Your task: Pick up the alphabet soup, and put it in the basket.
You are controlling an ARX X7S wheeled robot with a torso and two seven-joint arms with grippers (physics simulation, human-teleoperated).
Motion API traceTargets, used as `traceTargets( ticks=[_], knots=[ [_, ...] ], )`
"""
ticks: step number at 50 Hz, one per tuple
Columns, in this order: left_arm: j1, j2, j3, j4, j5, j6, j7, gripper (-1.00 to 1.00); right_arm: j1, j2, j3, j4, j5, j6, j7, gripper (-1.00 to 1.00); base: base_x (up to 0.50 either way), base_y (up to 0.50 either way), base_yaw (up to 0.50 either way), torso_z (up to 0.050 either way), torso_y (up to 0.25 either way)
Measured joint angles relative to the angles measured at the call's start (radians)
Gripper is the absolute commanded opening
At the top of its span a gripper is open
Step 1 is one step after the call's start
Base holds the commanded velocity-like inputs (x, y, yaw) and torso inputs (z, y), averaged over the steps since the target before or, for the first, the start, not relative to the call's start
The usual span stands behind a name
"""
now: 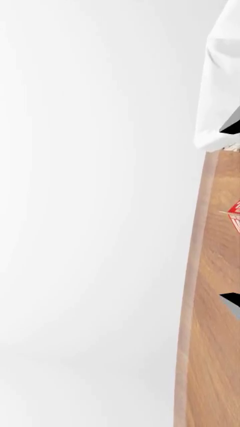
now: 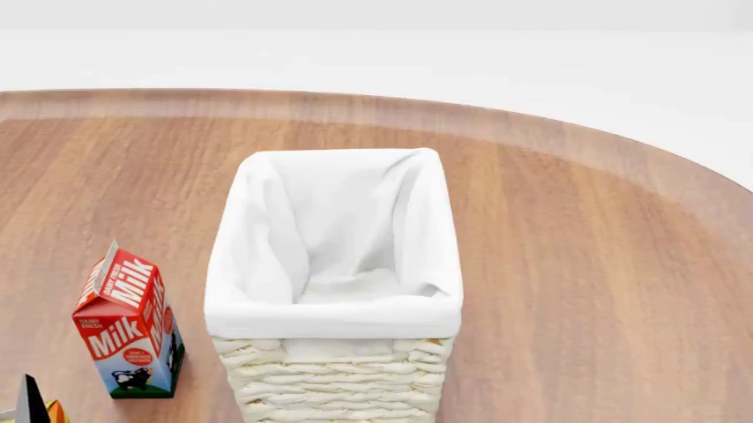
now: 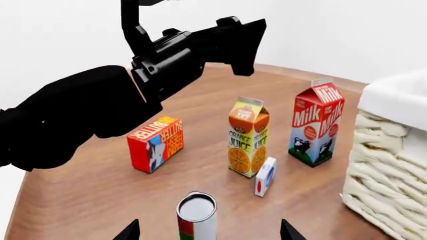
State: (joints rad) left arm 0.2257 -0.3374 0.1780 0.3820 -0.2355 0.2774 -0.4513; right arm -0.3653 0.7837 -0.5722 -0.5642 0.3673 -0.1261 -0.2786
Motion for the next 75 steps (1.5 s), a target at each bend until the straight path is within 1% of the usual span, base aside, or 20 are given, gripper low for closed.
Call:
traceTargets(
  ticks=[28, 75],
  knots=[
    [0.003, -0.007, 0.007, 0.009, 0.002, -0.005, -0.010, 1.00, 0.024, -0.016, -0.039, 0.017, -0.079, 0.112, 0.046, 1.00, 0.00, 0.00, 0.00, 0.000, 0.000],
    [0.001, -0.017, 0.016, 0.010, 0.002, -0.004, -0.023, 1.00, 0.079, -0.049, -0.054, 0.057, -0.121, 0.170, 0.080, 1.00, 0.00, 0.00, 0.00, 0.000, 0.000]
  ],
)
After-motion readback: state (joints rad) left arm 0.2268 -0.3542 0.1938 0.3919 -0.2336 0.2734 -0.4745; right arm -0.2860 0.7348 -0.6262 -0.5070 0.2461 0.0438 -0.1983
